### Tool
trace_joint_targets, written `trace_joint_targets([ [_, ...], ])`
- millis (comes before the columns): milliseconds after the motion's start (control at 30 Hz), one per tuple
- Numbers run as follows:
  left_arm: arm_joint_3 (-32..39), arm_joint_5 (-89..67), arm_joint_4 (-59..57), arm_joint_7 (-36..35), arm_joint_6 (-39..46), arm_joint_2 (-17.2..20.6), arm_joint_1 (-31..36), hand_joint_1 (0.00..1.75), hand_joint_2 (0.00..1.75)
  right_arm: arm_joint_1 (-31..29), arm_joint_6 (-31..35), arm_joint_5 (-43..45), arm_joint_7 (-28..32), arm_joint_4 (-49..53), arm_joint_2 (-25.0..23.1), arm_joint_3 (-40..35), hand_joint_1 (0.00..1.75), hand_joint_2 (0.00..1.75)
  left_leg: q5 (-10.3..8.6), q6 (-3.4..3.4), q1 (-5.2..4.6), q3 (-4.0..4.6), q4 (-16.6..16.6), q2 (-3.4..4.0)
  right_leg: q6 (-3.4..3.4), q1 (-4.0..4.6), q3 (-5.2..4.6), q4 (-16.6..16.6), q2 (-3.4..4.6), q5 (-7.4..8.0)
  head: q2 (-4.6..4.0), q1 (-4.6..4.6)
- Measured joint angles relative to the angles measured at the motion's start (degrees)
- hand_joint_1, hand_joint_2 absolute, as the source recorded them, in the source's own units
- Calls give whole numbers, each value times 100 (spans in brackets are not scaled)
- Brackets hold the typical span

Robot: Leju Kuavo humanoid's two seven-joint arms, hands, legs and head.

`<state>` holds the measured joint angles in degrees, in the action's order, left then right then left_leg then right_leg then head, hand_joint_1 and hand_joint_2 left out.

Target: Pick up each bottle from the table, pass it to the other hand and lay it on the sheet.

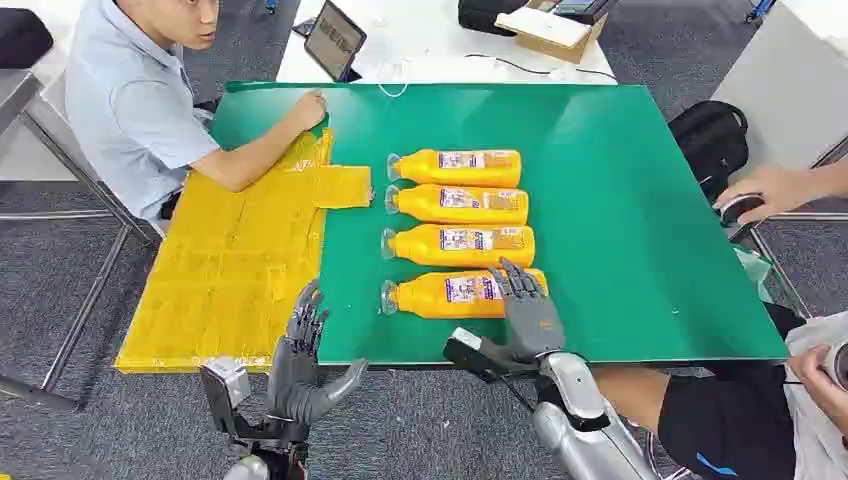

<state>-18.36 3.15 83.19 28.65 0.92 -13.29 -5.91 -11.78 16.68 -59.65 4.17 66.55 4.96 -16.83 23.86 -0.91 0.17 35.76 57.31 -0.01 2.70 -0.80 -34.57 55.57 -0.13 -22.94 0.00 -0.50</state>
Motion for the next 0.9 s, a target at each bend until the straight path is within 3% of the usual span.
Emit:
trace_joint_targets([
  [200, 22, -13, 0, -72, -96, 0, 9, 0, 175, -343, -11, -135, -118, -472, 127, -63, 0, 175, -1, -1, 0, 0, 1, 0, 0, 0, 0, 0, 0, 1, 0, 2],
  [533, 20, 87, -7, -149, -166, 0, 107, 0, 175, -801, 199, -201, 330, -1243, 57, -435, 0, 175, -1, 0, 2, 0, 1, 1, -1, 2, -1, 2, 1, 0, 0, 0],
  [900, 20, 101, -42, -151, -179, 0, 165, 0, 175, -1204, -94, 96, 483, -1748, -55, -691, 0, 175, -1, 0, 1, -2, 1, 1, 0, 1, 0, 1, 2, 1, 0, 0],
])
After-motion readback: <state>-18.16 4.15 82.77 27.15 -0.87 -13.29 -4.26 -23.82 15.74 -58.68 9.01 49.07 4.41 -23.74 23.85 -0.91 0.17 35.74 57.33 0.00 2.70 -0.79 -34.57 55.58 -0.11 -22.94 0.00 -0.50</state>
